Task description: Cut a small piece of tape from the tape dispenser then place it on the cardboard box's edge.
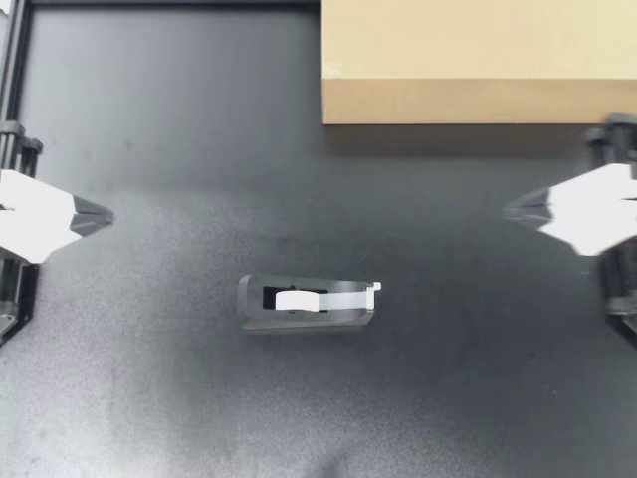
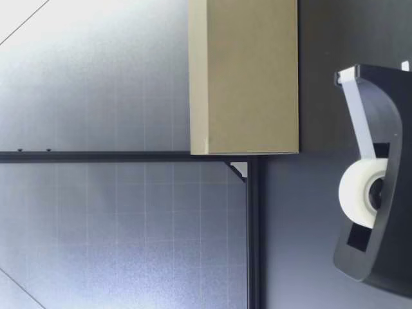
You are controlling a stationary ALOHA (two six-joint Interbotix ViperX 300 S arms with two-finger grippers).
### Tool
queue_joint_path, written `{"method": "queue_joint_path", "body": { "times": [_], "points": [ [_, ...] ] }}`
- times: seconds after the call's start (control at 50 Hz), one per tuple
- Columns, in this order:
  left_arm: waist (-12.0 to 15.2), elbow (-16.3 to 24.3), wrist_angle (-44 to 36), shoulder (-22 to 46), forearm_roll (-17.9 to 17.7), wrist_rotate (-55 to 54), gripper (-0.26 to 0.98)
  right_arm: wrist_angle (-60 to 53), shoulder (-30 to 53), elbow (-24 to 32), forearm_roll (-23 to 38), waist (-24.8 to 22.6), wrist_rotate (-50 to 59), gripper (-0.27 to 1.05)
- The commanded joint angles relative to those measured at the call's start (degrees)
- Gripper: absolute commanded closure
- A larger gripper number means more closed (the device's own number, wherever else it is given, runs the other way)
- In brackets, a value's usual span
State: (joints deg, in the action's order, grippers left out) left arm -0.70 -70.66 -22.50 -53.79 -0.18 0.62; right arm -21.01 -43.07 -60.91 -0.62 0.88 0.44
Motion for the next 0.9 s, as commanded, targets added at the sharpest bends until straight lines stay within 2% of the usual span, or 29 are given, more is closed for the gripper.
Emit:
{"method": "queue_joint_path", "body": {
  "times": [0.0, 0.16, 0.44, 0.7, 0.88],
  "points": [
    [-0.18, 0.0, -2.02, 1.32, 0.0, 0.09, 0.84, 1.49, 6.59, 5.8, -0.44, 1.14, 0.18, 0.9],
    [-0.18, -0.26, -2.64, 2.2, 0.0, 0.09, 0.84, 9.58, 17.23, 13.97, -1.23, 1.41, 0.53, 0.9],
    [-0.18, -0.79, -2.72, 2.2, 0.0, 0.09, 0.84, 35.95, 32.96, 27.77, -1.93, 1.41, 3.43, 0.9],
    [-0.18, -1.23, -2.72, 2.29, 0.0, 0.0, 0.84, 53.88, 40.43, 34.98, -1.93, 1.41, 2.46, 0.9],
    [-0.18, -1.32, -2.72, 2.2, 0.0, -0.09, 0.84, 60.91, 43.59, 37.79, -4.13, 2.72, -2.2, 0.9]
  ]
}}
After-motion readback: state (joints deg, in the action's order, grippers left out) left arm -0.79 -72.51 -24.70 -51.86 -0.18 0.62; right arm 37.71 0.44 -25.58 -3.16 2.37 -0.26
